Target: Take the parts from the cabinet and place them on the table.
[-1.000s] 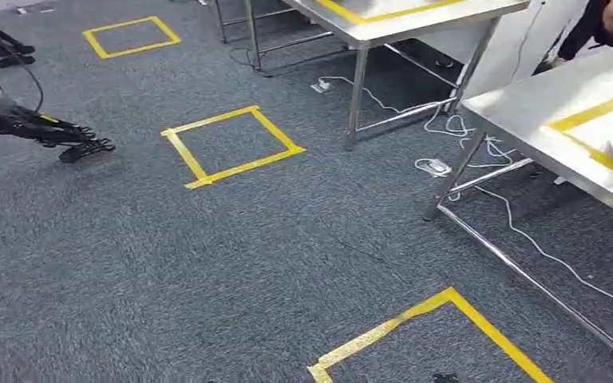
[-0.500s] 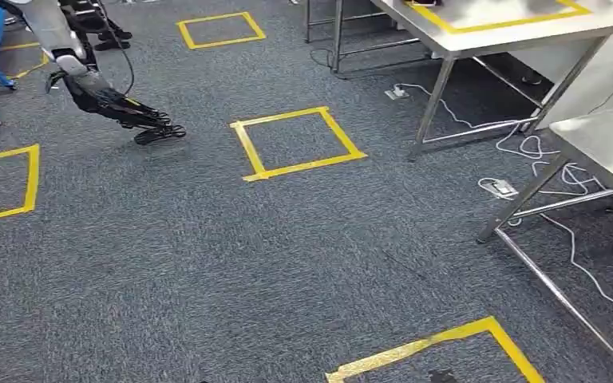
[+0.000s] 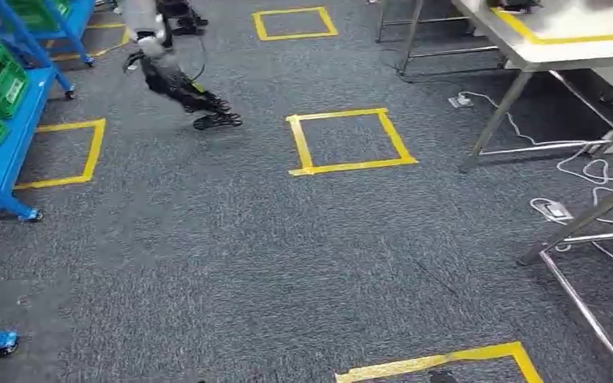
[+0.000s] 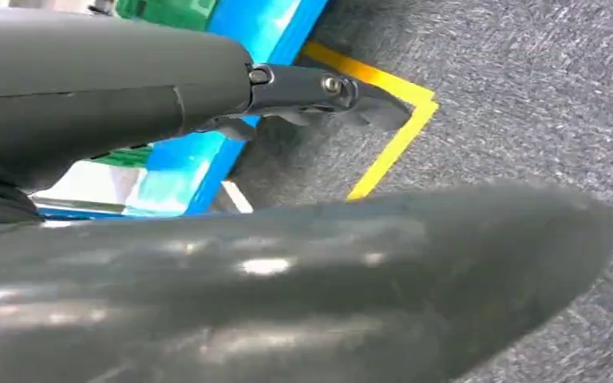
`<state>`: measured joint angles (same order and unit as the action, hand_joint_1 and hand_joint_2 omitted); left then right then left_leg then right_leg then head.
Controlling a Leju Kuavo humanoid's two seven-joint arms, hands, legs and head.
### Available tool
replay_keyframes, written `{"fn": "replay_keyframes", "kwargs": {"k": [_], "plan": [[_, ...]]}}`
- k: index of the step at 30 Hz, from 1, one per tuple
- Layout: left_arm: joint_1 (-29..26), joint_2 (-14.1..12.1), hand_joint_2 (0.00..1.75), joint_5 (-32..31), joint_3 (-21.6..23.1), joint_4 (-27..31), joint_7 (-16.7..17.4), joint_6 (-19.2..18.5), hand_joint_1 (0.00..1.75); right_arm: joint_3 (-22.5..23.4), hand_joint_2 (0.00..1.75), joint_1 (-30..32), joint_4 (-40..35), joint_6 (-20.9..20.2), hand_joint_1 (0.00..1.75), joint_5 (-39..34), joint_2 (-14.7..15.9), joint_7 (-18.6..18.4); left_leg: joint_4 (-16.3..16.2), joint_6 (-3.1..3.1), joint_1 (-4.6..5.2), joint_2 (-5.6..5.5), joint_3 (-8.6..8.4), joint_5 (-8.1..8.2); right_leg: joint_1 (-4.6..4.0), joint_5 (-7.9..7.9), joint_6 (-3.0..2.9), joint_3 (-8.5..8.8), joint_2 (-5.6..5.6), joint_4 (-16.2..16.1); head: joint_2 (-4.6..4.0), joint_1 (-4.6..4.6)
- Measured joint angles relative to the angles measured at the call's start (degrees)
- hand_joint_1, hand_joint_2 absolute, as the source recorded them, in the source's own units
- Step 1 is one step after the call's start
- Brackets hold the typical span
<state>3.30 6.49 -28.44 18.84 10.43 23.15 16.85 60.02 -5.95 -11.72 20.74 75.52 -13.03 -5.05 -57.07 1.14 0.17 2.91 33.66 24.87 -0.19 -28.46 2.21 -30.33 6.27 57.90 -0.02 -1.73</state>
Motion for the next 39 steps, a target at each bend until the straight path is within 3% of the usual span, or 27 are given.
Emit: {"fn": "replay_keyframes", "kwargs": {"k": [2, 3, 4, 5, 7, 8, 9, 11, 12, 13, 17, 18, 19, 20, 22, 23, 24, 26, 27, 28, 29, 31, 33, 35, 36, 38, 39], "plan": [[-0.31, 0.28, 0.0, -0.15, 0.0, 0.0, -0.04, 0.0, 0.0, -0.09, 0.0, -0.16, 0.0, 0.04, 0.0, 0.05, 0.0, -0.24, 0.34, -0.69, 0.09, -1.33, -0.12, -0.13, 0.18, -0.16, 0.66, 0.9, 1.25, -0.27, 0.0, -0.09], [-0.48, 0.52, 0.0, -0.22, 0.0, 0.0, -0.04, 0.02, 0.0, -0.11, 0.0, -0.2, 0.0, 0.07, 0.0, 0.04, 0.0, -0.44, 0.5, -1.02, -0.25, -1.87, -0.35, -0.32, 0.49, -0.81, 1.01, 0.7, -0.06, 0.3, 0.0, 0.08], [-0.43, 0.63, 0.0, -0.35, 0.0, 0.0, 0.0, 0.07, 0.0, -0.11, 0.0, -0.19, 0.0, 0.15, 0.0, 0.07, 0.02, -0.48, 0.51, -1.34, -0.34, -2.31, -0.34, -0.34, 0.52, -2.5, 1.12, -0.33, -2.95, 2.73, 0.0, 0.42], [-0.25, 0.94, 0.0, -0.39, 0.0, 0.0, 0.15, 0.09, 0.0, -0.11, 0.0, -0.04, 0.0, 0.15, 0.0, 0.29, 0.02, -0.66, 0.51, -1.57, -0.37, -2.98, -0.27, -0.4, 0.57, -4.72, 1.19, -2.43, -4.5, 7.15, 0.0, 0.64], [-0.09, 1.31, 0.0, -0.59, 0.0, 0.0, 0.57, 0.15, 0.0, -0.22, 0.0, 0.29, 0.0, 0.17, 0.0, 0.77, 0.17, -1.29, 0.49, -1.82, -0.32, -4.47, -0.28, -0.37, 0.52, -8.28, 1.39, -7.19, -5.93, 16.62, 0.0, 0.74], [-0.13, 1.4, 0.0, -0.7, 0.0, 0.0, 0.74, 0.13, 0.0, -0.22, 0.0, 0.42, 0.0, 0.17, 0.0, 0.77, 0.22, -1.62, 0.48, -1.82, -0.32, -5.21, -0.32, -0.37, 0.53, -8.2, 1.39, -8.42, -6.14, 18.35, 0.0, 0.74], [-0.22, 1.42, 0.0, -0.83, 0.0, -0.02, 0.92, 0.07, 0.0, -0.22, 0.0, 0.49, 0.0, 0.17, 0.0, 0.7, 0.31, -1.59, 0.46, -1.8, -0.33, -6.06, -0.38, -0.38, 0.55, -6.67, 1.35, -8.3, -6.17, 17.21, 0.0, 0.72], [-0.29, 1.46, 0.0, -1.16, 0.0, -0.02, 1.27, -0.15, 0.0, -0.22, 0.0, 0.42, 0.0, 0.15, 0.0, -0.33, 0.33, -0.52, 0.39, -1.56, -0.47, -7.78, -0.51, -0.45, 0.93, -1.11, 1.38, -4.67, -6.97, 8.37, 0.0, 0.72], [-0.24, 1.51, 0.0, -1.22, 0.0, -0.02, 1.36, -0.17, 0.0, -0.22, 0.0, 0.4, 0.0, 0.11, 0.0, -0.96, 0.33, 0.18, 0.28, -1.26, -0.57, -8.44, -0.52, -0.38, 1.31, 1.17, 1.52, -2.44, -8.77, 3.52, 0.0, 0.74], [-0.14, 1.49, 0.0, -1.22, 0.0, 0.0, 1.36, -0.17, 0.0, -0.15, 0.0, 0.38, 0.0, 0.06, 0.0, -1.47, 0.31, 0.64, -0.05, -0.79, -0.29, -9.15, -0.25, -0.33, 1.65, 0.58, 1.67, -1.42, -12.01, 1.05, 0.0, 0.81], [-0.5, 1.53, 0.0, -1.25, 0.0, -0.02, 1.03, 0.07, 0.0, -0.04, 0.0, 0.16, 0.0, 0.02, 0.0, -1.68, 0.31, -0.39, 0.57, 0.83, -0.95, -11.38, 0.55, -1.18, 1.05, 1.11, -0.33, -1.24, -9.84, 0.89, 0.0, 0.74], [-0.59, 1.57, 0.0, -1.23, 0.0, -0.04, 0.83, 0.17, 0.0, 0.0, 0.0, 0.13, 0.0, 0.04, 0.0, -1.68, 0.33, -0.5, 0.02, 0.85, -0.88, -9.26, 0.66, -0.72, 1.25, 1.41, -0.84, -1.21, -8.95, 0.58, 0.0, 0.7], [-0.52, 1.64, 0.0, -1.22, 0.0, -0.04, 0.74, 0.17, 0.0, 0.02, 0.0, 0.16, 0.0, 0.07, 0.0, -1.71, 0.33, -0.52, -1.7, 0.99, -0.52, -6.08, 1.54, 0.76, 1.13, 1.43, -1.1, -1.21, -8.47, 0.54, 0.0, 0.3], [-0.31, 1.64, 0.0, -1.25, 0.0, -0.04, 0.68, 0.17, 0.0, 0.02, 0.0, 0.24, 0.0, 0.09, 0.0, -1.73, 0.33, -0.5, -5.36, 1.15, -0.52, -4.65, 3.34, 3.08, 0.93, 1.37, -1.53, -1.26, -7.63, 0.54, 0.0, 0.06], [-0.07, 1.64, 0.0, -1.25, 0.0, -0.04, 0.66, 0.13, 0.0, 0.09, 0.0, 0.48, 0.0, 0.09, 0.0, -1.81, 0.35, -0.15, -14.82, 1.27, -0.59, -3.81, 7.84, 7.33, 0.62, 1.23, -1.75, -1.35, -5.59, 0.54, 0.0, 0.11], [-0.13, 1.66, 0.0, -1.27, 0.0, -0.04, 0.66, 0.11, 0.0, 0.11, 0.0, 0.47, -0.02, 0.09, 0.0, -1.84, 0.35, 0.02, -17.58, 1.3, -0.59, -3.8, 9.09, 7.97, 0.52, 1.21, -1.79, -1.36, -4.72, 0.55, 0.0, 0.07], [-0.26, 1.66, 0.0, -1.25, 0.0, -0.04, 0.66, 0.0, 0.0, 0.11, 0.0, 0.4, 0.0, 0.09, 0.0, -1.86, 0.35, 0.11, -17.27, 1.26, -0.59, -3.78, 8.77, 7.08, 0.47, 1.16, -1.84, -1.32, -3.9, 0.55, 0.0, 0.11], [-0.44, 1.64, 0.0, -1.25, 0.0, -0.04, 0.66, 0.0, 0.0, 0.11, 0.0, 0.23, 0.0, 0.09, 0.0, -1.86, 0.35, 0.15, -10.42, 0.97, -0.54, -3.21, 4.95, 2.94, 0.39, 1.05, -1.76, -1.16, -2.56, 0.55, 0.0, 0.11], [-0.36, 1.6, 0.0, -1.27, 0.0, -0.04, 0.66, 0.0, 0.0, 0.11, 0.0, 0.16, 0.0, 0.09, 0.0, -1.86, 0.35, 0.2, -4.85, 0.71, -0.44, -1.73, 1.76, 0.69, 0.38, 0.92, -1.58, -0.96, -1.88, 0.55, 0.0, 0.07], [-0.24, 1.64, 0.0, -1.27, 0.0, -0.04, 0.66, 0.0, 0.0, 0.11, 0.0, 0.14, 0.0, 0.09, 0.0, -1.86, 0.35, 0.2, -1.0, 0.42, 0.0, 2.22, -0.63, 0.17, 0.07, 0.7, -1.25, -0.8, -1.43, 0.6, 0.0, 0.07], [0.07, 1.66, 0.0, -1.27, 0.0, -0.04, 0.66, 0.0, 0.0, 0.11, 0.0, 0.21, 0.0, 0.09, 0.0, -1.86, 0.35, 0.24, 0.12, 0.08, 0.38, 2.26, -0.89, 0.59, -0.23, 0.36, -0.85, -0.91, -0.85, 0.86, 0.0, 0.02], [-0.03, 1.7, 0.0, -1.29, 0.0, -0.04, 0.66, 0.0, 0.0, 0.11, 0.0, 0.12, 0.0, 0.11, 0.0, -1.88, 0.35, 0.24, 0.05, -0.35, 0.49, 0.86, -0.5, 0.51, -0.21, 0.39, -0.49, -0.36, 0.52, 0.49, 0.0, 0.26], [-0.17, 1.7, 0.0, -1.29, 0.0, -0.04, 0.66, 0.0, 0.0, 0.13, 0.0, -0.05, 0.0, 0.11, 0.0, -1.88, 0.35, 0.26, 0.56, -1.15, 0.33, -0.73, -0.78, 0.16, -0.07, 0.08, 0.3, 0.19, 1.43, 0.24, 0.0, 0.19], [-0.29, 1.66, 0.0, -1.27, -0.02, -0.07, 0.68, 0.02, 0.0, 0.13, 0.0, -0.05, 0.0, 0.13, 0.0, -1.86, 0.35, 0.29, 0.71, -1.75, -0.1, -1.86, -0.79, -0.07, 0.33, -3.08, 0.83, -1.97, -4.16, 4.89, 0.0, 0.68], [-0.16, 1.71, 0.0, -1.29, -0.02, -0.07, 0.66, 0.0, 0.0, 0.15, 0.0, 0.1, 0.0, 0.13, 0.0, -1.88, 0.35, 0.31, 0.71, -1.86, -0.12, -2.73, -0.73, -0.11, 0.37, -5.54, 0.96, -4.38, -5.44, 10.1, 0.0, 0.81], [-0.09, 1.81, 0.0, -1.31, -0.02, -0.07, 0.68, 0.0, 0.0, 0.22, 0.0, 0.36, 0.0, 0.15, 0.0, -1.9, 0.35, 0.37, 0.7, -1.89, -0.12, -4.37, -0.7, -0.12, 0.35, -8.25, 1.07, -8.6, -6.13, 18.33, 0.0, 0.85], [-0.15, 1.79, 0.0, -1.31, -0.02, -0.07, 0.66, 0.0, 0.0, 0.22, 0.0, 0.45, 0.0, 0.15, 0.0, -1.9, 0.35, 0.37, 0.69, -1.87, -0.12, -5.2, -0.73, -0.13, 0.36, -7.64, 1.08, -9.29, -6.16, 19.02, 0.0, 0.87]]}}
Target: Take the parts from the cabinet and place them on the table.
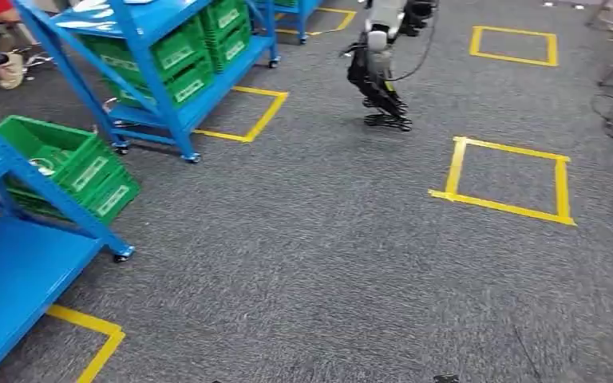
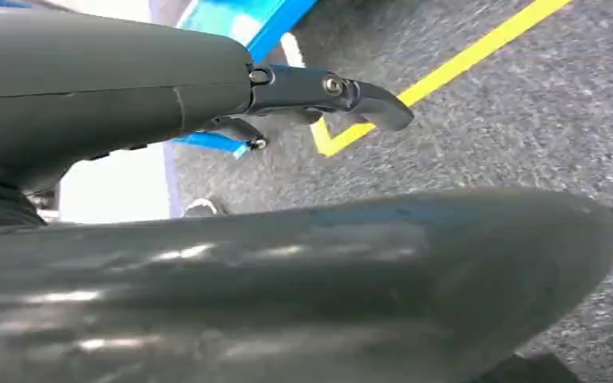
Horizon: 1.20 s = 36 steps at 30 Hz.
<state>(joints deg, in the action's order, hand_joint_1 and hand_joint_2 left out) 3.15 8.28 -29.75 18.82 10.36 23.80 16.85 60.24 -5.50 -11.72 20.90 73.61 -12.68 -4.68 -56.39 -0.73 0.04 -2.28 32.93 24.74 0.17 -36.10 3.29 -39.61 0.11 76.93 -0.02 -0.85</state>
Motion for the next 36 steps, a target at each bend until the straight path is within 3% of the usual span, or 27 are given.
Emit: {"fn": "replay_keyframes", "kwargs": {"k": [1, 3, 4, 5, 6, 9, 10, 11, 13, 14, 15, 16, 18, 19, 20, 21, 24, 25, 26, 27, 29, 30, 31, 33, 34, 35, 36], "plan": [[-0.07, -0.02, 0.0, 0.0, 0.0, 0.0, 0.02, 0.02, 0.0, 0.0, 0.0, -0.04, 0.0, 0.0, 0.0, 0.02, 0.0, 0.0, -0.05, 0.04, -0.04, -0.93, -0.06, -0.02, 0.08, 2.27, -0.02, 0.79, -0.01, -2.49, 0.0, -0.02], [-0.1, 0.0, 0.0, -0.09, 0.0, 0.0, 0.0, 0.22, 0.0, 0.0, 0.0, -0.15, 0.0, 0.04, 0.0, 0.11, 0.0, -0.31, -0.23, 0.39, -0.28, -2.63, -0.25, -0.01, 0.58, 7.92, 0.14, 5.49, -1.34, -12.66, 0.0, -0.04], [-0.06, 0.02, 0.0, -0.11, 0.0, 0.0, 0.0, 0.37, 0.0, 0.0, 0.0, -0.19, 0.0, 0.04, 0.0, 0.11, 0.0, -0.46, -0.41, 0.76, -0.4, -3.3, -0.14, 0.1, 1.07, 8.99, 0.43, 7.39, -3.94, -16.96, 0.0, 0.0], [0.08, -0.02, 0.0, -0.17, 0.0, 0.0, 0.0, 0.46, 0.0, 0.0, 0.0, -0.23, 0.0, 0.04, 0.0, 0.11, 0.0, -0.59, -0.88, 1.27, -0.15, -3.93, 0.22, 0.16, 1.19, 8.06, 0.29, 7.89, -5.81, -17.97, 0.0, 0.04], [0.1, -0.07, 0.0, -0.3, 0.0, 0.0, 0.0, 0.55, 0.0, 0.0, 0.0, -0.25, 0.0, 0.04, 0.0, 0.11, -0.02, -0.66, -0.77, 1.51, -0.27, -4.55, 0.5, -0.11, 1.03, 8.27, -0.51, 8.04, -5.1, -17.79, 0.0, -0.11], [-0.32, -0.09, 0.0, -0.55, 0.0, -0.04, 0.0, 0.48, 0.0, 0.04, 0.0, -0.25, 0.0, 0.11, 0.0, -0.04, 0.0, -0.94, -0.21, 2.59, -0.73, -6.05, 0.96, -0.67, 0.8, 8.77, -1.75, 7.98, -3.31, -18.0, 0.0, -0.11], [-0.39, 0.0, 0.0, -0.59, 0.0, -0.04, 0.02, 0.46, 0.0, 0.07, 0.0, -0.34, 0.0, 0.11, 0.0, -0.07, 0.0, -0.92, -1.06, 2.67, -0.42, -2.9, 1.28, 0.17, 0.77, 8.87, -2.2, 7.98, -2.66, -18.08, 0.0, -0.17], [-0.28, 0.0, 0.0, -0.61, 0.0, -0.04, 0.02, 0.42, 0.0, 0.07, 0.0, -0.32, 0.0, 0.11, 0.0, -0.07, 0.0, -0.81, -3.9, 2.87, -0.22, -0.26, 2.63, 2.24, 0.64, 8.85, -2.7, 7.92, -1.98, -18.1, 0.0, -0.7], [0.04, 0.02, 0.0, -0.61, 0.0, -0.04, 0.02, 0.39, 0.0, 0.07, 0.0, -0.04, 0.0, 0.11, 0.0, -0.09, 0.02, -0.81, -13.83, 3.06, -0.25, 1.4, 7.37, 7.14, 0.31, 8.72, -3.0, 7.81, 0.03, -18.09, 0.0, -0.77], [0.04, 0.02, 0.0, -0.63, 0.0, -0.04, 0.02, 0.39, 0.0, 0.09, 0.0, 0.04, 0.0, 0.11, 0.0, -0.07, 0.04, -0.81, -17.81, 3.06, -0.24, 1.48, 9.23, 8.49, 0.23, 8.7, -3.03, 7.76, 0.94, -18.09, 0.0, -0.79], [-0.06, 0.02, 0.0, -0.63, 0.0, -0.04, 0.02, 0.37, 0.0, 0.11, 0.0, 0.02, 0.0, 0.11, 0.0, -0.09, 0.04, -0.81, -19.06, 3.04, -0.25, 1.49, 9.82, 8.35, 0.18, 8.67, -3.07, 7.77, 1.77, -18.09, 0.0, -0.77], [-0.19, 0.04, 0.0, -0.63, 0.0, -0.04, 0.02, 0.37, 0.0, 0.11, 0.0, -0.06, 0.0, 0.11, 0.0, -0.07, 0.04, -0.81, -17.86, 2.96, -0.24, 1.52, 9.03, 6.95, 0.15, 8.63, -3.11, 7.8, 2.48, -18.09, 0.0, -0.79], [-0.25, 0.0, 0.0, -0.63, 0.0, -0.04, 0.02, 0.37, 0.0, 0.11, 0.0, -0.25, 0.0, 0.11, 0.0, -0.07, 0.04, -0.81, -9.02, 2.61, -0.14, 2.45, 4.16, 2.19, 0.14, 8.49, -2.95, 8.02, 3.86, -18.09, 0.0, -0.79], [-0.16, 0.0, 0.0, -0.63, 0.0, -0.04, 0.02, 0.37, 0.0, 0.11, 0.0, -0.31, 0.0, 0.11, 0.0, -0.07, 0.04, -0.81, -3.97, 2.3, 0.1, 5.11, 1.22, 0.4, 0.07, 8.36, -2.74, 8.26, 4.37, -18.08, 0.0, -0.81], [0.07, 0.02, 0.0, -0.61, 0.0, -0.04, 0.02, 0.37, 0.0, 0.11, 0.0, -0.3, 0.0, 0.13, 0.0, -0.07, 0.04, -0.79, -1.06, 2.42, 0.65, 8.51, -0.17, 0.89, -0.46, 8.04, -2.34, 8.31, 4.89, -17.89, 0.0, -0.85], [0.33, 0.11, 0.0, -0.61, 0.0, -0.04, 0.02, 0.46, 0.0, 0.11, 0.0, -0.24, 0.0, 0.13, 0.0, -0.07, 0.04, -0.79, -0.83, 1.74, 0.53, 7.5, -0.1, 0.85, -0.61, 7.93, -2.09, 8.11, 5.41, -17.89, 0.0, -0.83], [0.02, 0.15, 0.0, -0.59, 0.0, -0.04, 0.02, 1.01, 0.0, 0.11, 0.0, -0.42, 0.0, 0.17, 0.0, 0.07, 0.04, -0.79, -0.53, 0.97, 0.61, 5.27, 0.06, 0.72, -0.61, 7.66, -1.4, 9.08, 7.68, -18.29, 0.0, -0.7], [-0.1, 0.22, 0.0, -0.53, 0.0, -0.04, 0.0, 1.29, 0.0, 0.11, 0.0, -0.5, 0.0, 0.17, 0.0, 0.15, 0.04, -0.85, -0.37, 0.63, 0.19, 4.64, -0.03, 0.49, -0.29, 7.17, -0.79, 8.82, 6.08, -17.91, 0.0, -0.53], [-0.14, 0.2, 0.0, -0.46, -0.04, -0.04, -0.07, 1.64, 0.0, 0.09, 0.0, -0.53, 0.0, 0.2, 0.0, 0.26, 0.04, -0.94, -0.37, 0.34, 0.12, 4.06, 0.0, 0.4, -0.21, 5.54, -0.55, 8.05, 2.78, -15.62, 0.0, -0.3], [0.0, 0.26, 0.0, -0.44, -0.04, -0.04, -0.33, 1.9, 0.0, 0.09, 0.0, -0.4, 0.0, 0.2, 0.0, 0.37, 0.04, -1.1, -0.37, 0.08, 0.11, 3.37, 0.05, 0.34, -0.14, 3.41, -0.43, 6.29, 1.21, -11.64, 0.0, -0.13], [0.15, 0.55, 0.0, 0.2, -0.18, -0.04, -0.89, 2.49, 0.0, 0.09, 0.0, -0.1, 0.0, 0.2, 0.0, 0.54, 0.04, -1.31, -0.39, -0.12, 0.11, 1.64, 0.11, 0.3, -0.12, -0.43, -0.29, 1.59, 0.13, -2.07, 0.0, -0.04], [0.07, 0.61, 0.0, 0.72, -0.39, -0.04, -1.29, 2.82, 0.0, 0.09, 0.0, 0.05, 0.0, 0.2, 0.0, 0.65, 0.04, -1.31, -0.4, -0.11, 0.12, 0.78, 0.08, 0.29, -0.12, -0.67, -0.32, 0.12, 0.0, 0.36, 0.0, -0.07], [-0.06, 0.59, 0.0, 0.96, -0.55, -0.04, -1.42, 3.06, 0.0, 0.09, 0.0, 0.06, 0.0, 0.2, 0.0, 0.7, 0.04, -1.29, -0.41, -0.09, 0.1, -0.06, 0.02, 0.28, -0.1, 0.7, -0.39, 0.08, 0.0, -0.41, 0.0, -0.04], [-0.23, 0.59, 0.0, 1.72, -1.11, -0.04, -2.1, 3.56, 0.0, 0.09, 0.0, -0.09, 0.0, 0.17, 0.0, 0.92, 0.04, -1.12, -0.5, 0.1, -0.09, -1.86, -0.16, 0.23, 0.18, 6.27, -0.4, 3.74, -0.58, -9.16, 0.0, -0.09], [-0.19, 0.61, 0.0, 2.06, -1.4, -0.04, -2.36, 3.74, 0.0, 0.09, 0.0, -0.11, 0.0, 0.17, 0.0, 0.96, 0.04, -1.09, -0.58, 0.41, -0.19, -2.59, -0.18, 0.25, 0.55, 8.72, -0.19, 6.17, -2.4, -14.38, 0.0, -0.04], [-0.12, 0.59, 0.0, 2.34, -1.75, -0.04, -2.56, 3.98, 0.0, 0.09, 0.0, -0.1, 0.0, 0.17, 0.0, 0.96, 0.04, -1.09, -0.76, 0.8, -0.02, -3.24, 0.0, 0.26, 1.0, 8.32, -0.02, 7.28, -5.55, -17.05, 0.0, 0.0], [0.04, 0.61, 0.0, 2.58, -2.08, -0.04, -2.69, 4.13, 0.0, 0.07, 0.0, -0.1, 0.0, 0.2, 0.0, 0.96, 0.04, -1.09, -1.09, 1.18, 0.04, -3.99, 0.3, 0.25, 1.03, 8.43, -0.53, 7.37, -5.39, -17.6, 0.0, -0.13]]}}
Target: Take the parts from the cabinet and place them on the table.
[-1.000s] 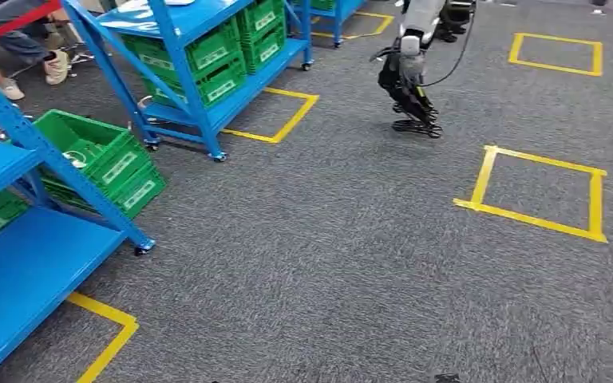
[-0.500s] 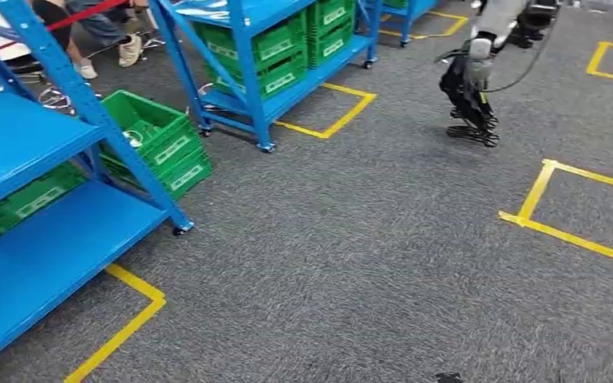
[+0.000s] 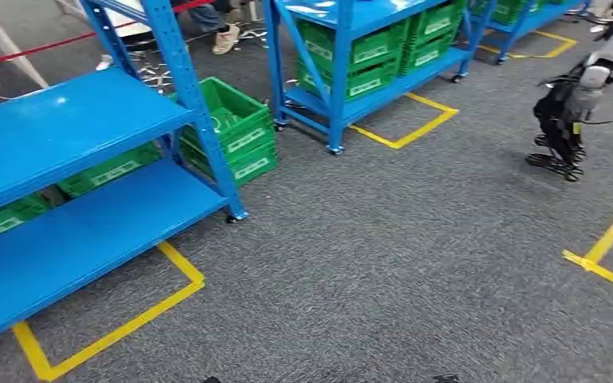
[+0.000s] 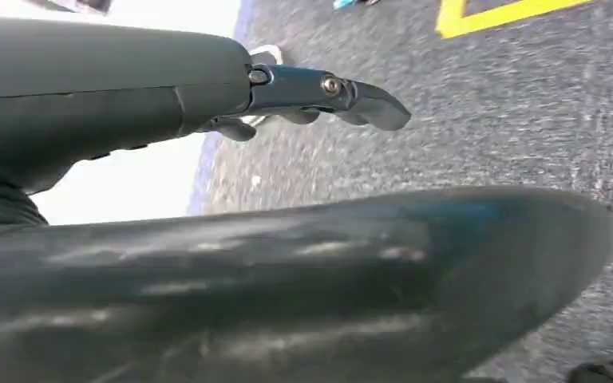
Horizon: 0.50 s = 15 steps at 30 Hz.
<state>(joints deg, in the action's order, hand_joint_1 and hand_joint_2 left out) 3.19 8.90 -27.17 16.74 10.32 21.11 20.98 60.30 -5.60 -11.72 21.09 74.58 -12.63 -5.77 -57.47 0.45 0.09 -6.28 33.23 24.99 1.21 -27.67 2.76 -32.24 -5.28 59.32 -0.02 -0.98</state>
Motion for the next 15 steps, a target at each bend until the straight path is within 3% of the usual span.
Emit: {"fn": "replay_keyframes", "kwargs": {"k": [3, 4, 5, 6, 8, 9, 10, 11, 12, 13, 14, 15], "plan": [[-0.58, -0.07, 0.0, 0.3, -0.72, 0.0, -0.07, 0.07, 0.0, 0.02, 0.0, -0.22, 0.0, 0.0, 0.0, -0.22, 0.0, 0.04, 1.03, 1.32, -0.52, -1.44, 0.26, -0.83, -0.6, 0.29, -1.2, 0.32, 1.57, 0.04, 0.0, 0.04], [-0.65, -0.09, 0.0, 0.55, -0.92, 0.0, -0.07, 0.09, 0.0, 0.04, 0.0, -0.25, 0.0, 0.0, 0.0, -0.28, 0.0, 0.04, 0.85, 1.47, -0.52, -1.05, 0.39, -0.62, -0.27, 0.61, -1.73, 0.38, 2.38, -0.43, 0.0, 0.09], [-0.68, -0.09, 0.0, 0.59, -1.14, 0.0, -0.07, 0.09, 0.0, 0.04, 0.0, -0.27, 0.0, 0.04, 0.0, -0.37, 0.0, 0.04, -0.2, 1.72, -0.16, 2.36, 0.81, 0.46, -0.37, 0.7, -2.01, 0.45, 2.96, -0.55, 0.0, -0.26], [-0.47, -0.07, 0.0, 0.59, -1.24, 0.0, -0.07, 0.11, 0.0, 0.04, 0.0, -0.19, 0.0, 0.09, 0.0, -0.39, 0.0, 0.04, -3.61, 1.96, -0.16, 4.34, 2.55, 2.87, -0.53, 0.67, -2.4, 0.39, 3.82, -0.55, 0.0, -0.59], [-0.19, -0.07, 0.0, 0.48, -1.44, 0.0, -0.15, 0.11, 0.0, 0.04, 0.0, 0.12, 0.0, 0.11, 0.0, -0.55, 0.02, 0.04, -12.88, 2.2, -0.21, 5.37, 6.93, 7.23, -0.74, 0.54, -2.62, 0.28, 5.73, -0.55, 0.0, -0.57], [-0.24, -0.07, 0.0, 0.37, -1.49, 0.0, -0.2, 0.11, 0.0, 0.04, 0.0, 0.14, 0.0, 0.15, 0.0, -0.57, 0.04, 0.07, -16.12, 2.26, -0.21, 5.39, 8.41, 8.19, -0.81, 0.49, -2.7, 0.24, 6.56, -0.54, 0.0, -0.55], [-0.38, -0.09, 0.0, 0.22, -1.49, 0.0, -0.2, 0.09, 0.0, 0.07, 0.0, 0.11, 0.0, 0.15, 0.0, -0.63, 0.04, 0.15, -16.68, 2.27, -0.22, 5.4, 8.65, 7.73, -0.82, 0.46, -2.72, 0.28, 7.25, -0.54, 0.0, -0.59], [-0.53, -0.13, 0.0, -0.04, -1.49, 0.0, -0.2, 0.09, 0.0, 0.07, 0.0, -0.01, 0.0, 0.15, 0.0, -0.77, 0.04, 0.31, -14.72, 2.21, -0.21, 5.45, 7.53, 5.88, -0.85, 0.42, -2.69, 0.33, 7.98, -0.54, 0.0, -0.59], [-0.55, -0.2, 0.0, -0.11, -1.49, 0.0, -0.22, 0.09, 0.0, 0.07, 0.0, -0.13, 0.0, 0.15, 0.0, -0.81, 0.04, 0.33, -10.61, 2.07, -0.18, 5.74, 5.33, 3.44, -0.85, 0.38, -2.63, 0.44, 8.66, -0.54, 0.0, -0.59], [-0.52, -0.26, 0.0, -0.18, -1.51, 0.0, -0.2, 0.09, 0.0, 0.07, 0.0, -0.23, 0.0, 0.15, 0.0, -0.85, 0.04, 0.37, -5.67, 1.84, -0.11, 6.75, 2.6, 1.15, -0.85, 0.28, -2.5, 0.62, 9.23, -0.54, 0.0, -0.59], [-0.42, -0.28, 0.0, -0.24, -1.51, 0.0, -0.2, 0.11, 0.0, 0.07, 0.0, -0.28, 0.0, 0.15, 0.0, -0.85, 0.04, 0.42, -1.15, 1.48, 0.15, 9.93, -0.03, -0.25, -1.01, 0.14, -2.29, 0.83, 9.72, -0.54, 0.0, -0.59], [-0.16, -0.31, 0.0, -0.26, -1.51, 0.0, -0.2, 0.11, 0.0, 0.04, 0.0, -0.25, 0.0, 0.15, 0.0, -0.87, 0.04, 0.5, 1.01, 1.34, 0.78, 11.86, -0.78, 0.44, -1.53, -0.25, -1.88, 0.77, 10.2, -0.16, 0.0, -0.78]]}}
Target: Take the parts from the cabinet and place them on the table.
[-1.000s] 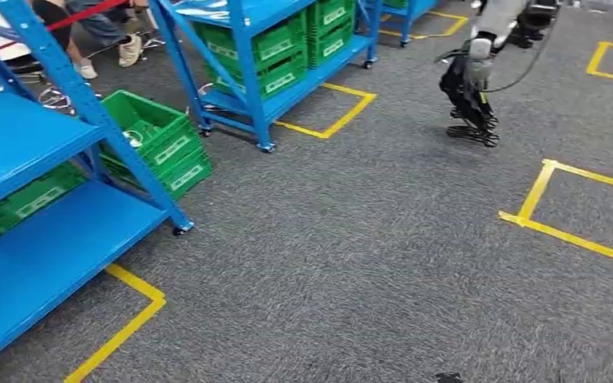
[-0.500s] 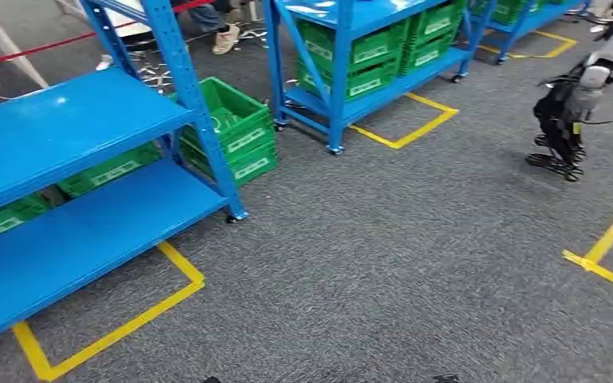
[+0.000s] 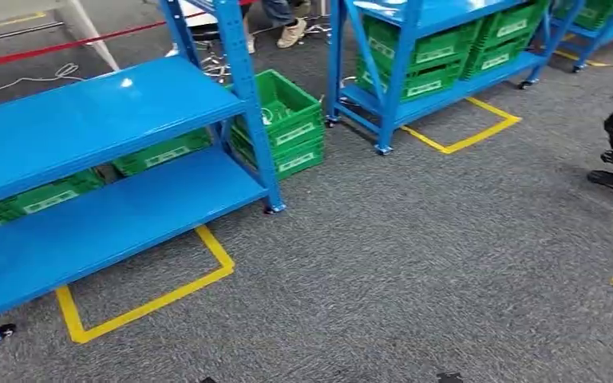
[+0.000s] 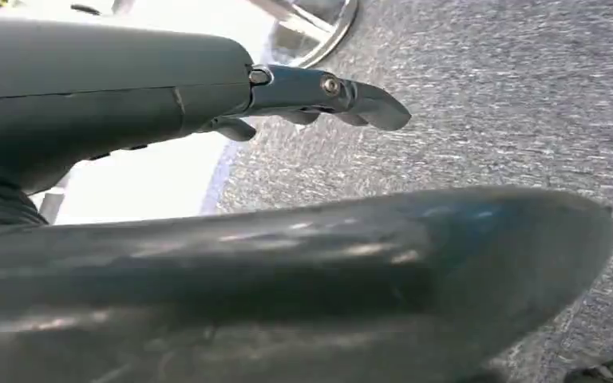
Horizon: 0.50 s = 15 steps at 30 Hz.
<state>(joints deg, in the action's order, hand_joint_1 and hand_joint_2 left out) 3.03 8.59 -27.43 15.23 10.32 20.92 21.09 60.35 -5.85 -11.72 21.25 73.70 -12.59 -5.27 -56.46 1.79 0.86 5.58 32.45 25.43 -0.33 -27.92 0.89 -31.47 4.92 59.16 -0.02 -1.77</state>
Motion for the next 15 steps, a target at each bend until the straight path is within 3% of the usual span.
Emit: {"fn": "replay_keyframes", "kwargs": {"k": [3, 4, 5, 6, 7, 8, 9, 10, 11, 13, 14, 15], "plan": [[-0.05, -0.07, 0.0, -0.11, 0.0, 0.0, 0.0, 0.02, 0.0, 0.02, 0.0, -0.06, 0.0, 0.0, 0.0, 0.0, -0.02, 0.0, -0.24, -0.91, 0.0, -2.38, 0.65, -0.13, -0.02, 0.02, 0.63, 0.63, 1.97, -0.72, 0.0, 0.35], [-0.12, -0.09, 0.0, -0.2, 0.0, 0.0, 0.17, 0.02, 0.0, 0.02, 1.75, -0.16, 0.0, 0.0, 0.0, 0.02, -0.02, 0.0, 0.17, -1.37, -0.27, -3.14, 0.35, -0.43, -0.05, -0.24, 1.02, 0.87, 2.61, -0.69, 0.0, 0.2], [-0.23, -0.11, 0.0, -0.2, -0.02, 0.0, 0.31, 0.06, 0.0, 0.02, 1.75, -0.21, 0.0, 0.0, 0.0, 0.04, -0.02, 0.06, 0.32, -1.68, -0.65, -3.82, 0.23, -0.67, 0.18, -1.03, 1.51, 0.49, 0.32, 0.2, 0.0, 0.5], [-0.18, -0.22, 0.0, -0.33, -0.04, 0.0, 0.53, 0.07, 0.0, 0.0, 1.75, -0.18, 0.0, 0.04, 0.0, 0.04, -0.02, 0.15, 0.31, -1.97, -0.81, -4.26, 0.26, -0.76, 0.33, -2.8, 1.65, -0.66, -2.32, 2.88, 0.0, 0.76], [-0.06, -0.22, 0.0, -0.37, -0.04, 0.0, 0.61, 0.07, 0.0, 0.0, 1.75, -0.04, 0.0, 0.02, 0.0, 0.04, -0.02, 0.15, 0.31, -2.19, -0.87, -5.08, 0.3, -0.79, 0.46, -5.2, 1.81, -2.79, -3.83, 7.59, 0.0, 0.9], [0.02, -0.17, 0.0, -0.39, -0.04, 0.0, 0.64, 0.07, 0.0, 0.0, 1.75, 0.06, 0.0, 0.02, 0.0, 0.04, -0.02, 0.13, 0.31, -2.27, -0.88, -5.88, 0.34, -0.77, 0.51, -7.4, 1.98, -5.25, -4.46, 12.76, 0.0, 0.92], [-0.01, -0.2, 0.0, -0.42, -0.04, 0.0, 0.68, 0.07, 0.0, 0.0, 1.75, 0.16, 0.0, 0.02, 0.0, 0.0, -0.02, 0.13, 0.3, -2.28, -0.88, -6.73, 0.32, -0.78, 0.51, -8.59, 2.08, -7.27, -4.67, 16.65, 0.0, 0.96], [-0.11, -0.24, 0.0, -0.42, -0.04, 0.0, 0.7, 0.07, 0.0, 0.0, 1.75, 0.23, 0.0, 0.02, 0.0, 0.02, -0.02, 0.13, 0.29, -2.26, -0.89, -7.51, 0.28, -0.79, 0.51, -8.31, 2.07, -8.17, -4.7, 17.83, 0.0, 0.92], [-0.2, -0.28, 0.0, -0.39, -0.07, 0.0, 0.77, 0.0, 0.0, 0.02, 1.75, 0.21, 0.0, 0.04, 0.0, 0.02, -0.02, 0.13, 0.28, -2.22, -0.93, -8.33, 0.24, -0.82, 0.53, -6.69, 2.03, -7.75, -4.71, 16.29, 0.0, 0.94], [-0.19, -0.26, 0.0, -0.39, -0.09, 0.0, 0.88, -0.37, 0.0, 0.02, 1.75, 0.12, 0.0, 0.04, 0.0, 0.04, -0.02, 0.13, 0.23, -1.87, -1.15, -10.07, 0.09, -0.87, 0.89, -1.27, 2.09, -3.74, -5.44, 7.19, 0.0, 0.92], [-0.12, -0.26, 0.0, -0.39, -0.09, 0.0, 0.96, -0.55, 0.0, 0.0, 1.75, 0.11, 0.0, 0.04, 0.0, 0.13, -0.02, 0.13, 0.09, -1.49, -1.24, -10.86, 0.11, -0.81, 1.33, 0.94, 2.36, -1.31, -7.64, 2.11, 0.0, 0.94], [0.0, -0.35, 0.0, -0.46, -0.09, 0.0, 1.14, -0.66, 0.0, 0.0, 1.75, 0.11, 0.02, 0.02, 0.0, 0.2, -0.07, 0.13, -0.4, -0.92, -0.96, -11.58, 0.52, -0.67, 1.77, 0.08, 2.48, -0.57, -11.0, 0.02, 0.0, 1.09]]}}
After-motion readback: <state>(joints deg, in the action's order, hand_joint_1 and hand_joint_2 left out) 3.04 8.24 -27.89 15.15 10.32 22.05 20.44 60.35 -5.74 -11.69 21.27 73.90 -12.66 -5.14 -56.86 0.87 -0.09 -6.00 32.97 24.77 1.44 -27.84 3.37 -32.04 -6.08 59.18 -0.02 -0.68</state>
